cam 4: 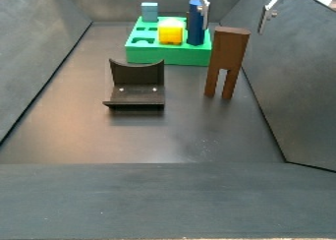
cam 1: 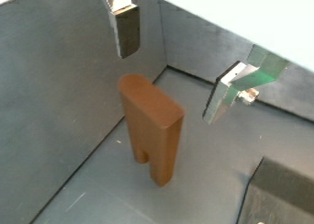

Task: Pick up the square-circle object. Move up. Rotate the square-circle object. Move to above the board. Insert the square-circle object.
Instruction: Pick up the square-circle object.

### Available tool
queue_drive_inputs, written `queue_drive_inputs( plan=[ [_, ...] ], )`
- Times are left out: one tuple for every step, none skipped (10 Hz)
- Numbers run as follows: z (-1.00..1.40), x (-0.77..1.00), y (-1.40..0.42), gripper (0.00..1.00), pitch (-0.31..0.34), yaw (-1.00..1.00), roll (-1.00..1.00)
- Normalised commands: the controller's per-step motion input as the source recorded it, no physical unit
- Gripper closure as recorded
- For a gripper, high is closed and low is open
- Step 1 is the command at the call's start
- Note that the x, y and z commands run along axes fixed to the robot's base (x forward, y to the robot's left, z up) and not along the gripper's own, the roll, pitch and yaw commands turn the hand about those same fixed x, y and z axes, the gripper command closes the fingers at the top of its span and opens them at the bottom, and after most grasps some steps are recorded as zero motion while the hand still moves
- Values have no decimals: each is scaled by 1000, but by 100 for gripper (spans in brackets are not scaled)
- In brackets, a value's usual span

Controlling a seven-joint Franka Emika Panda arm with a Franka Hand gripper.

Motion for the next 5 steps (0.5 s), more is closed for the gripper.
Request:
queue_drive_inputs(
  plan=[
    [-231,-177,-191,0,-139,-360,-197],
    [-306,0,-143,0,-104,-203,-129],
    [-449,0,-171,0,-130,-66,-26],
    [-534,0,-229,0,-136,0,39],
    [-517,0,-214,0,-121,89,160]
  ],
)
